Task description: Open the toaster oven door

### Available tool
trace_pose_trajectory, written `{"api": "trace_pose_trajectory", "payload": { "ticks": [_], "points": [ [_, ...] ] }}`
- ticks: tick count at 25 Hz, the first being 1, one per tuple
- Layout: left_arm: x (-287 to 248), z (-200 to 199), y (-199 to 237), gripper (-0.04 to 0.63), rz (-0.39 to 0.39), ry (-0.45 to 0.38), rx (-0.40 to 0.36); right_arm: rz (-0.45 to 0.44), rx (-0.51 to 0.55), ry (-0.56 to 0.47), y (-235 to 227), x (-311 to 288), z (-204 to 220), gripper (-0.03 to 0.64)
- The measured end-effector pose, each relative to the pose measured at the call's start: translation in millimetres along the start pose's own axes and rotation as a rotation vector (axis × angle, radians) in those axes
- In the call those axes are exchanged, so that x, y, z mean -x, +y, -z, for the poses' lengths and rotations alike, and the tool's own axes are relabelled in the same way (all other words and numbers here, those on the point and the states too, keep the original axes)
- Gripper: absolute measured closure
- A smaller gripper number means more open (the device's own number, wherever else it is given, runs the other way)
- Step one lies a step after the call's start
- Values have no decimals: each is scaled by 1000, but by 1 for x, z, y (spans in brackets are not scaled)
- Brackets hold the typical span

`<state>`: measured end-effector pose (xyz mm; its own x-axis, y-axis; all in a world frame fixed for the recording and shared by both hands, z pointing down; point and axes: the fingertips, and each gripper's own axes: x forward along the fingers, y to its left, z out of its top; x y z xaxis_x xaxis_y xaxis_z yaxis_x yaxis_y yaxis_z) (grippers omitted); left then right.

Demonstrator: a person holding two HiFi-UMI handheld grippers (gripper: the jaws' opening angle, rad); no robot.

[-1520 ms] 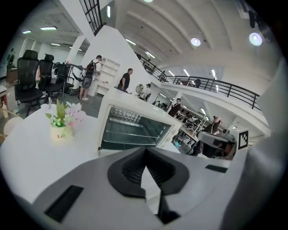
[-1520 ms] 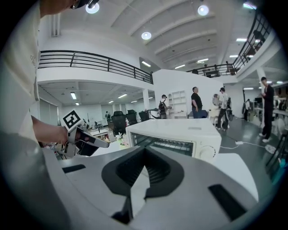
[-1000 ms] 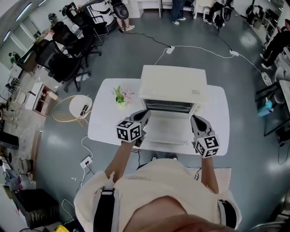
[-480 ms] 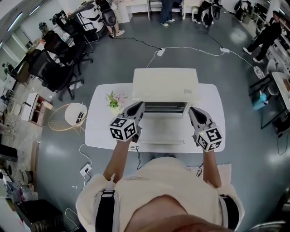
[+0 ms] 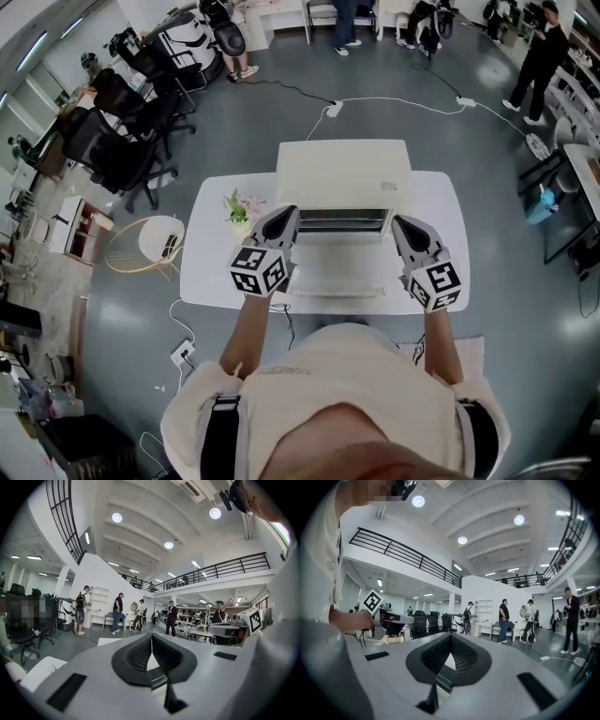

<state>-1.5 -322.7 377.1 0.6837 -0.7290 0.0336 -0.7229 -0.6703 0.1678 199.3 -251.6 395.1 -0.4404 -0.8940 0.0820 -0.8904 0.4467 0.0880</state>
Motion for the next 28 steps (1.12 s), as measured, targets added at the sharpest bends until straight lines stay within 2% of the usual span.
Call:
{"api": "trace_pose_trajectory", "payload": {
  "ticks": [5, 17, 28],
  "points": [
    [6, 3, -2, 575, -34, -6, -12, 6, 10, -4, 6, 3, 0, 611],
    [16, 21, -6, 575, -25, 23, 39, -1, -20, 14, 14, 10, 12, 611],
    [20, 28, -6, 575, -24, 41, 38, 9, -42, 33, 17, 11, 19, 611]
  ]
}}
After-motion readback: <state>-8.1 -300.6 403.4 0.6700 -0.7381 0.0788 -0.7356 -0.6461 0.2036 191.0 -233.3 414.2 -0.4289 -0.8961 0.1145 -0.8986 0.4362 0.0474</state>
